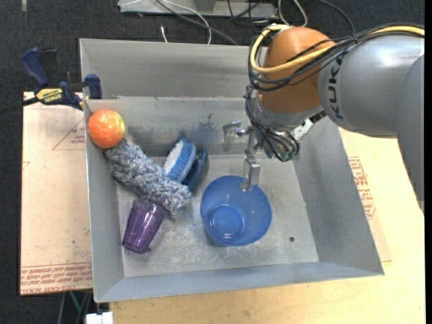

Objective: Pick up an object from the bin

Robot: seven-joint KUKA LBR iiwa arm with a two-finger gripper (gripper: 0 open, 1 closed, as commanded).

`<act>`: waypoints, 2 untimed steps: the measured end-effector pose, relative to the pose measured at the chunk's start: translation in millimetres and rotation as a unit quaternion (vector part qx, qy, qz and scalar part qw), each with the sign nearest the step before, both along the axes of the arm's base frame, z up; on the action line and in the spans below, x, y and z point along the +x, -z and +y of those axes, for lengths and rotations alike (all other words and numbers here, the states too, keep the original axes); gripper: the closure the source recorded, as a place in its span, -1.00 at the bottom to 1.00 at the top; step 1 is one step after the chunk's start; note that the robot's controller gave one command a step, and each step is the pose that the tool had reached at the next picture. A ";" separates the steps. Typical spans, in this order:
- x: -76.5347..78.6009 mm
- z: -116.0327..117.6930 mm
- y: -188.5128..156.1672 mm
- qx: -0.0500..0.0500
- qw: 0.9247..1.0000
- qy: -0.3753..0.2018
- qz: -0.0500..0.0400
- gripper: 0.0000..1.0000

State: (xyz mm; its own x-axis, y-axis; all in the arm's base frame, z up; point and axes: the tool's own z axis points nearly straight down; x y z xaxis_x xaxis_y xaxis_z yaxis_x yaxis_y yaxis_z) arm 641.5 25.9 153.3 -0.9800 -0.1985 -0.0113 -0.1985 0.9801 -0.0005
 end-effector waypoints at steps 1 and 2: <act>0.0 15.5 22.3 0.001 1.000 -0.001 0.004 -1.00; 6.2 37.7 -37.5 0.000 0.991 -0.132 0.001 -1.00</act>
Offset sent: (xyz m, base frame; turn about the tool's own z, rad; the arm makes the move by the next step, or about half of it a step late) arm 0.0057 0.0381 0.0377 -0.2682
